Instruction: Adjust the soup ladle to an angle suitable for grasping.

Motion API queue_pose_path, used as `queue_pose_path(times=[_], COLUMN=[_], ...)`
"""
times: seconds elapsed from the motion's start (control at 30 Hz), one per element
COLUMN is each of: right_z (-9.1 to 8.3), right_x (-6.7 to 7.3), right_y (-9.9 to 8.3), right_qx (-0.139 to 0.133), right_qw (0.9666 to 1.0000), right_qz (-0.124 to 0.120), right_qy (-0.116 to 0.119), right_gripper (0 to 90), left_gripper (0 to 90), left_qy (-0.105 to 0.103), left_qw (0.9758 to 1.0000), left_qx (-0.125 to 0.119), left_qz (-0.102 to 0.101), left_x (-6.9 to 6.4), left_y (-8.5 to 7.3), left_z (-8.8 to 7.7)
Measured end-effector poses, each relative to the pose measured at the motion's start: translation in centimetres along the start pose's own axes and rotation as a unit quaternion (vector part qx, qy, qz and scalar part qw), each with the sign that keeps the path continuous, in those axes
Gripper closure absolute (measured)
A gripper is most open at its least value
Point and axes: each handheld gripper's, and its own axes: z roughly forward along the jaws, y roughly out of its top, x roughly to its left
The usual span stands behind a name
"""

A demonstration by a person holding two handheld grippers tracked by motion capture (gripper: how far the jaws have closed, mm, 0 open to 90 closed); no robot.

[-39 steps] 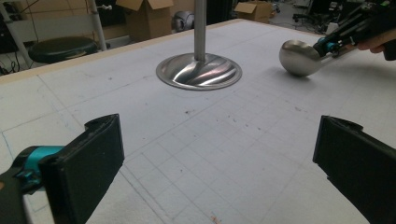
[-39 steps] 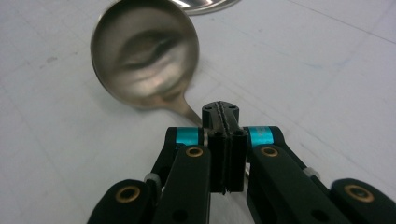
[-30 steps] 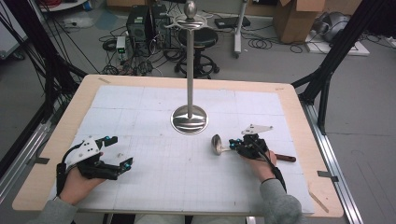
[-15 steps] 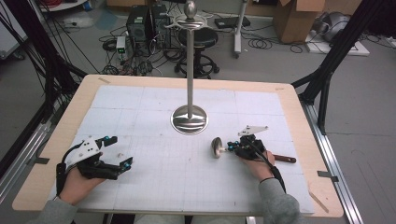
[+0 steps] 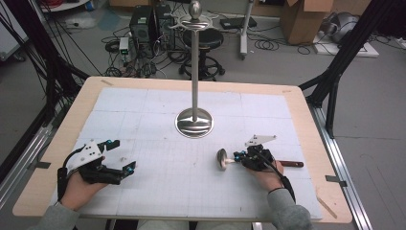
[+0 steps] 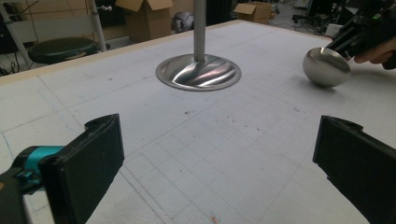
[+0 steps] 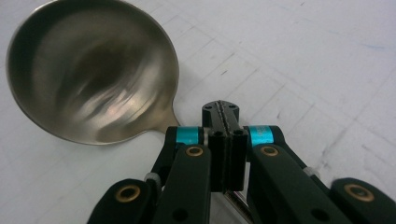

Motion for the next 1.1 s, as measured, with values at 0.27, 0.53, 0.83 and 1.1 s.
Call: queue_pose_path(times=[0.27,0.53,0.83,1.1], right_z=[-0.9,-2.1,-3.1,-5.5], right_x=[0.8,1.8,2.7,1.2], right_y=[-1.1,-2.3,-3.0,-3.3], right_qx=[-0.005,-0.001,0.002,-0.039], right_qw=[0.9998,0.9994,0.9991,0.9992], right_qz=[0.0,-0.008,-0.021,0.006], right_qy=[0.019,0.033,0.038,0.002], right_gripper=[90.0,90.0,90.0,90.0], left_gripper=[2.5,2.5,2.5,2.5], left_qy=[0.0,0.0,0.002,0.001], left_qw=[1.0,1.0,1.0,1.0], left_qx=[0.0,-0.003,0.001,-0.003], left_qz=[-0.001,-0.002,-0.001,-0.001], left_x=[0.0,-0.1,0.0,0.0], left_y=[0.0,0.0,0.0,0.1], left_z=[0.0,-0.1,0.0,-0.1])
